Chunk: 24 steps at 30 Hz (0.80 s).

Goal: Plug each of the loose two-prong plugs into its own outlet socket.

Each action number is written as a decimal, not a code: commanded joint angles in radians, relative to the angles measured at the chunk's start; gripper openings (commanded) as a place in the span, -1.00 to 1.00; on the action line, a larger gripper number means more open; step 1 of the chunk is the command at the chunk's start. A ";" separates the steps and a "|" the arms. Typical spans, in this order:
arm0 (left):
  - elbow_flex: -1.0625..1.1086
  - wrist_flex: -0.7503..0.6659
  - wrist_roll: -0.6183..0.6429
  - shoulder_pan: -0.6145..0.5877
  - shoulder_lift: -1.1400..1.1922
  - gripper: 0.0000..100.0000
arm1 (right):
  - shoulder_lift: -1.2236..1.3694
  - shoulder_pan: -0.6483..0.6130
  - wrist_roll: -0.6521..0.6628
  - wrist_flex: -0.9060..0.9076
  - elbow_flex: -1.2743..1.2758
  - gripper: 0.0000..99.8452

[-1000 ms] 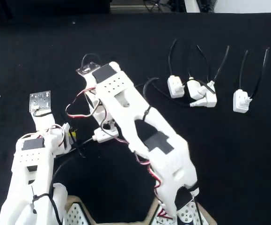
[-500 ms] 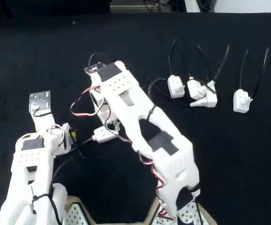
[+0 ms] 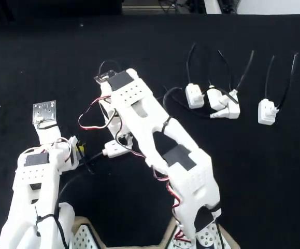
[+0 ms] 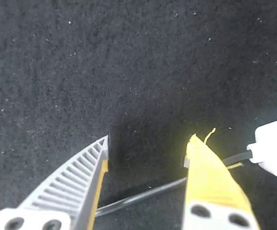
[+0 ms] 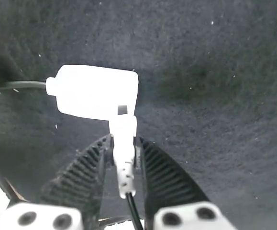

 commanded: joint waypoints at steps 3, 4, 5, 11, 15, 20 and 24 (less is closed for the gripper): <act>-0.010 0.005 -0.005 -0.002 -0.025 -0.49 | -0.005 0.014 -0.017 0.034 -0.042 -0.98; -0.010 0.005 -0.005 -0.002 -0.025 -0.49 | -0.004 0.014 -0.017 0.034 -0.042 -0.98; -0.010 0.005 -0.005 -0.002 -0.025 -0.49 | -0.002 0.009 -0.018 0.034 -0.042 -0.98; -0.012 0.005 -0.005 -0.002 -0.025 -0.49 | -0.002 -0.008 -0.018 0.032 -0.047 -0.98; -0.012 0.005 -0.005 -0.002 -0.026 -0.49 | -0.001 -0.012 -0.018 0.031 -0.045 -0.98; -0.013 0.005 -0.005 -0.002 -0.026 -0.49 | -0.001 -0.012 -0.048 0.031 -0.050 -0.98; -0.013 0.005 -0.005 -0.002 -0.026 -0.49 | -0.001 -0.012 -0.094 0.031 -0.051 -0.98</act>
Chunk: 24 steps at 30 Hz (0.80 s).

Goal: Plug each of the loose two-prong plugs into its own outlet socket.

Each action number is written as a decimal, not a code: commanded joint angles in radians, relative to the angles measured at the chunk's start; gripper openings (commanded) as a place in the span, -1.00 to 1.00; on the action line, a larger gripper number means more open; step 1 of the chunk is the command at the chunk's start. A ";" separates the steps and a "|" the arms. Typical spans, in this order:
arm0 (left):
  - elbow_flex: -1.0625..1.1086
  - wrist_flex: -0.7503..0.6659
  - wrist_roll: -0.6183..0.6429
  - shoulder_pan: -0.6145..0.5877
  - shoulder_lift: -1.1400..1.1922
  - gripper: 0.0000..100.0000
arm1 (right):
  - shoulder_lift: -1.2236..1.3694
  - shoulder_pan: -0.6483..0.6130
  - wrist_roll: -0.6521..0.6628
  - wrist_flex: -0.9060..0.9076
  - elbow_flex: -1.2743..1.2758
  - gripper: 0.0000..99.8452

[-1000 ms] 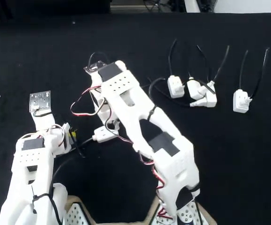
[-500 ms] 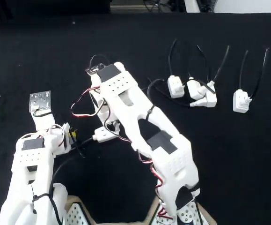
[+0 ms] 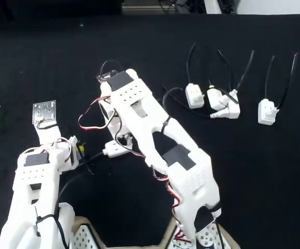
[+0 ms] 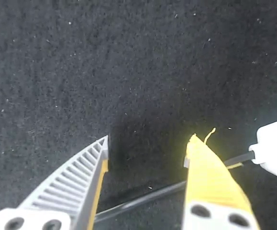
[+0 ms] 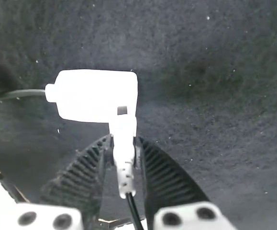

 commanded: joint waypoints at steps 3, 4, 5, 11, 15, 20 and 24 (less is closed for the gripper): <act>-0.013 0.005 -0.005 -0.002 -0.023 -0.49 | -0.008 -0.011 -0.037 0.029 -0.045 -0.98; -0.013 0.005 -0.005 -0.002 -0.023 -0.49 | -0.008 -0.011 -0.037 0.029 -0.044 -0.98; -0.013 0.005 -0.005 -0.002 -0.023 -0.49 | -0.008 -0.011 -0.037 0.029 -0.044 -0.98; -0.013 0.005 -0.005 -0.002 -0.023 -0.49 | 0.042 -0.011 -0.038 0.031 -0.070 -0.98; -0.013 0.005 -0.005 -0.002 -0.023 -0.49 | 0.074 -0.011 -0.038 0.031 -0.085 -0.98; -0.013 0.005 -0.005 -0.002 -0.023 -0.49 | 0.077 -0.011 -0.038 0.031 -0.084 -0.98; -0.015 0.005 -0.005 -0.002 -0.023 -0.49 | 0.084 -0.011 -0.037 0.017 -0.082 -0.98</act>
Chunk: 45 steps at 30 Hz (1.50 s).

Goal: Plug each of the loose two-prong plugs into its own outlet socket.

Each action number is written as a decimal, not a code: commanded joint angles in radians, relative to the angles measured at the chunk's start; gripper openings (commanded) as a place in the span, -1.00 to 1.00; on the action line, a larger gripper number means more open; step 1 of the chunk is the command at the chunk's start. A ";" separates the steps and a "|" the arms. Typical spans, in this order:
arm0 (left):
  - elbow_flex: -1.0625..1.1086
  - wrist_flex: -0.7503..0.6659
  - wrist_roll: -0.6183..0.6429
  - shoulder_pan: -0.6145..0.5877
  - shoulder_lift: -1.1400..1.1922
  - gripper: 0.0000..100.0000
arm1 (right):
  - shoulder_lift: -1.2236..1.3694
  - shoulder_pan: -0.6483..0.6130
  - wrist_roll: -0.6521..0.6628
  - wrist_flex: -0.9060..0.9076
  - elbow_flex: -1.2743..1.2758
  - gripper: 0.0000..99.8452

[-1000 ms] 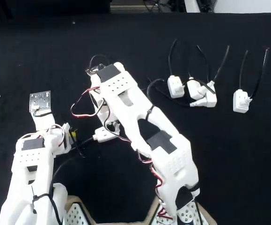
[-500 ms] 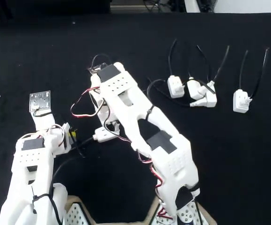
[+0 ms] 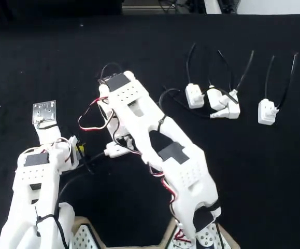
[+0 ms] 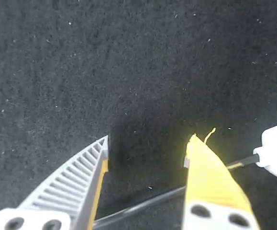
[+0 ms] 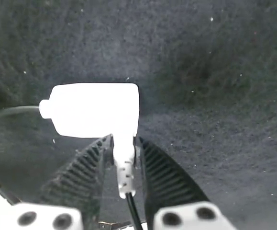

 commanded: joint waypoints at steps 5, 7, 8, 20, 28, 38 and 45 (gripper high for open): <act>-0.013 0.005 -0.005 -0.002 -0.021 -0.49 | -0.007 -0.015 -0.002 0.005 -0.042 -0.98; -0.013 0.005 -0.005 -0.002 -0.021 -0.49 | -0.012 -0.029 -0.002 -0.014 -0.036 -0.98; -0.013 0.005 -0.005 -0.004 -0.021 -0.49 | -0.004 -0.035 -0.002 -0.029 -0.033 -0.98; -0.016 0.005 -0.003 -0.076 -0.021 -0.49 | -0.013 -0.055 -0.002 -0.147 0.041 -0.95; -0.018 0.006 -0.003 -0.077 -0.021 -0.49 | -0.194 -0.115 0.120 -0.130 0.035 -0.48; -0.088 0.061 0.097 -0.266 -0.021 -0.49 | -0.344 -0.153 0.753 -0.129 0.074 -0.47; -0.111 0.041 0.215 -0.452 -0.021 -0.49 | -0.343 -0.152 1.169 -0.138 0.254 -0.47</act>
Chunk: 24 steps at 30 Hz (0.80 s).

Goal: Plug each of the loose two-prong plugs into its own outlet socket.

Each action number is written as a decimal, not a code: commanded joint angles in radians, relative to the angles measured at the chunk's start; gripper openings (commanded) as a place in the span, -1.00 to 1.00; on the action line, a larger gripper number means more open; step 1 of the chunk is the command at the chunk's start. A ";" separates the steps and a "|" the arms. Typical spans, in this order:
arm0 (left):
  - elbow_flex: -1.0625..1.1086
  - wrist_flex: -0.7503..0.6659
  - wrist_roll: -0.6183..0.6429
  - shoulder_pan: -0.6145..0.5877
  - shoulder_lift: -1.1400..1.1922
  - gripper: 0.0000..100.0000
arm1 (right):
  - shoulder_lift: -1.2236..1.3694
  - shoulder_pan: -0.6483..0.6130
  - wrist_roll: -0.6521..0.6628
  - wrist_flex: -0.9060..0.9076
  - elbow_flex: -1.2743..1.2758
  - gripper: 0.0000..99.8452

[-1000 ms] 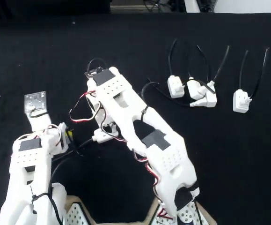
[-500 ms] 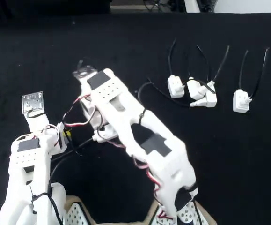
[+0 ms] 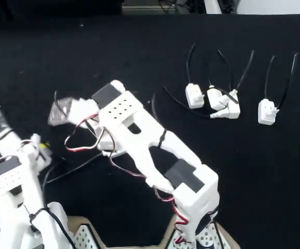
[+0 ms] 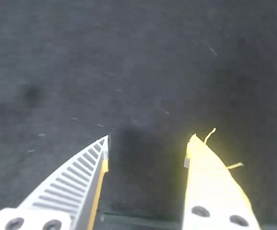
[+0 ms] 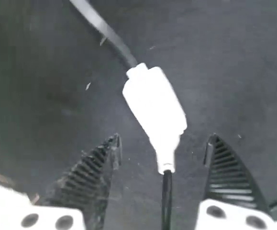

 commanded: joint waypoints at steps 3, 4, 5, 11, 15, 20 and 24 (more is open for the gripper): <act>-0.064 -0.021 0.087 -0.110 -0.020 -0.49 | -0.061 0.005 0.308 -0.055 0.150 -0.47; -0.064 -0.021 0.094 -0.113 -0.020 -0.49 | -0.061 0.008 0.319 -0.089 0.170 -0.47; -0.065 -0.021 0.095 -0.114 -0.020 -0.49 | -0.061 0.015 0.330 -0.120 0.188 -0.47; -0.071 -0.021 0.095 -0.108 -0.020 -0.49 | -0.061 0.026 0.364 -0.351 0.335 -0.48; -0.071 -0.021 0.095 -0.107 -0.020 -0.49 | -0.061 0.025 0.359 -0.463 0.410 -0.50; -0.071 -0.021 0.095 -0.107 -0.020 -0.49 | -0.064 0.051 0.209 -0.506 0.421 -0.96; -0.070 -0.021 0.095 -0.105 -0.020 -0.49 | -0.093 0.160 0.051 -0.488 0.374 -0.97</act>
